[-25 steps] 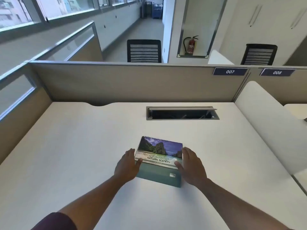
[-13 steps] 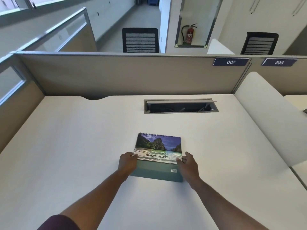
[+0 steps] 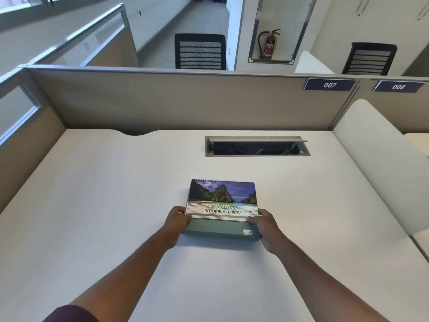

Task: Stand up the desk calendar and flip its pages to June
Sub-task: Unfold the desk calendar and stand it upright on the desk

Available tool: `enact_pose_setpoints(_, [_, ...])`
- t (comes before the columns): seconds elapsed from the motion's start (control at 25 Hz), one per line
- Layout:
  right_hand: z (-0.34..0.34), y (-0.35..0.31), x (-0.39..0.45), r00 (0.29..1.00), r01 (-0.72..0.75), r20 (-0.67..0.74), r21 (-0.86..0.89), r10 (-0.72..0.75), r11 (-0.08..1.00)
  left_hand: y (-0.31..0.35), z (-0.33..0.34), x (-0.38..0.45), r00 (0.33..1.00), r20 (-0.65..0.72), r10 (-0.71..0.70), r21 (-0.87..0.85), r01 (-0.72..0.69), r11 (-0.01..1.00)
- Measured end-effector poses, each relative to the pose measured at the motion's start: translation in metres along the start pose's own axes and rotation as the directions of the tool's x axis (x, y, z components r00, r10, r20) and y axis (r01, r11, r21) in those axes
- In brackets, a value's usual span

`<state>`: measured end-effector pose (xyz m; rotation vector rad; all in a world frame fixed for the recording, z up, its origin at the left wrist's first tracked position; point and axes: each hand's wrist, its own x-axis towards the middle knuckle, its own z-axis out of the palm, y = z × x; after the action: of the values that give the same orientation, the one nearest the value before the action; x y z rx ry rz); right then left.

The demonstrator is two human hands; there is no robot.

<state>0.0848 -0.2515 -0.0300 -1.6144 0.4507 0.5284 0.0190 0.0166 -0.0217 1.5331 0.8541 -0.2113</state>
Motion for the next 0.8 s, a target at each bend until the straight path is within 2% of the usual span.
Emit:
enact_pose_setpoints(0.2, [0.008,-0.007,-0.005,0.980,0.196,0.037,-0.007,-0.196,0.981,0.005,-0.010,-0.013,0.980,0.027,0.198,-0.020,-0.197,0.980])
enact_pose_setpoints(0.32, [0.011,-0.004,-0.008,0.963,0.261,0.100,-0.086,-0.252,0.962,-0.005,-0.018,-0.014,0.964,0.069,0.255,0.062,-0.260,0.964])
enact_pose_setpoints(0.44, [0.010,0.007,-0.010,0.952,0.288,0.160,-0.179,-0.261,0.941,-0.025,-0.025,-0.011,0.956,0.135,0.259,0.195,-0.282,0.939])
enact_pose_setpoints(0.68, [0.011,0.015,-0.018,0.958,0.276,0.152,-0.259,-0.243,0.926,-0.031,-0.028,-0.015,0.930,0.210,0.302,0.363,-0.360,0.859])
enact_pose_setpoints(0.8, [0.011,0.019,-0.024,0.964,0.264,0.140,-0.377,-0.228,0.888,-0.036,-0.030,-0.015,0.924,0.227,0.308,0.457,-0.381,0.804])
